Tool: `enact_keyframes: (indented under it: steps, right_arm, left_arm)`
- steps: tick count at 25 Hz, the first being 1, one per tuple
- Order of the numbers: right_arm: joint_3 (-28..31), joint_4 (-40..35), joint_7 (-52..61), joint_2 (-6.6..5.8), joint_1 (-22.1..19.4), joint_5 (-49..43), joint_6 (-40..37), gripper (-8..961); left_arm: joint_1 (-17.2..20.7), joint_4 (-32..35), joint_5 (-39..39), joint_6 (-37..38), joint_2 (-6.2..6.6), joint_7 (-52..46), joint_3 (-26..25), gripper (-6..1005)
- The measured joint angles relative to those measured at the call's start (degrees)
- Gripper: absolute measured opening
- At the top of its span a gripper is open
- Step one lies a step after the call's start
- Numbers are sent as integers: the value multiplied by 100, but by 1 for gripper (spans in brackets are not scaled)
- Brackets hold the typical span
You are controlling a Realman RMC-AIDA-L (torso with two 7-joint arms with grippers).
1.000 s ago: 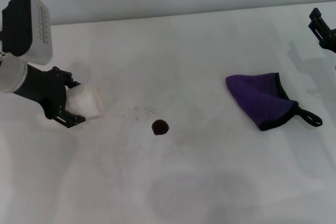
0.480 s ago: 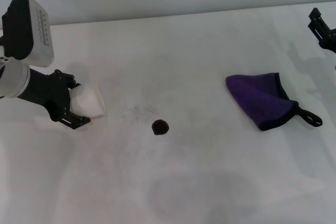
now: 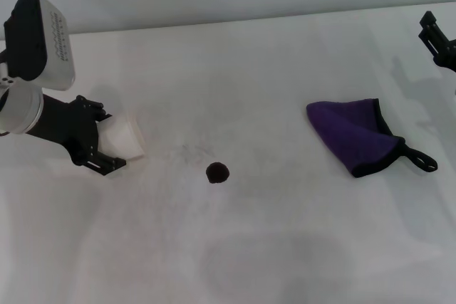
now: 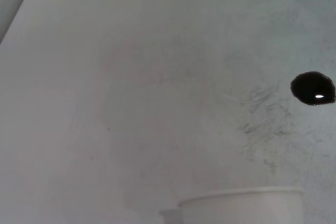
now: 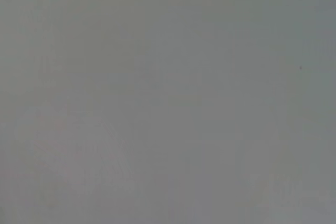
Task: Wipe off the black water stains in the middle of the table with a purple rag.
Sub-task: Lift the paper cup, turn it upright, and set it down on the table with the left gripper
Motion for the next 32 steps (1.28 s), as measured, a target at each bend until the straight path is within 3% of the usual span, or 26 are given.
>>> enact_keyframes:
  steps: [14, 23, 32]
  right_arm:
    - [1, -136, -11, -7, -79, 0, -36, 822]
    - [21, -268, 10, -20, -133, 1, -40, 822]
    - [12, -476, -8, -33, -188, 0, -60, 822]
  left_arm:
    - [17, -8, -287, -10, -9, -73, 0, 844]
    - [501, -57, -2392, -168, 6, 105, -4, 841]
    - [1516, 423, -4729, -245, -8, 776, -7, 843]
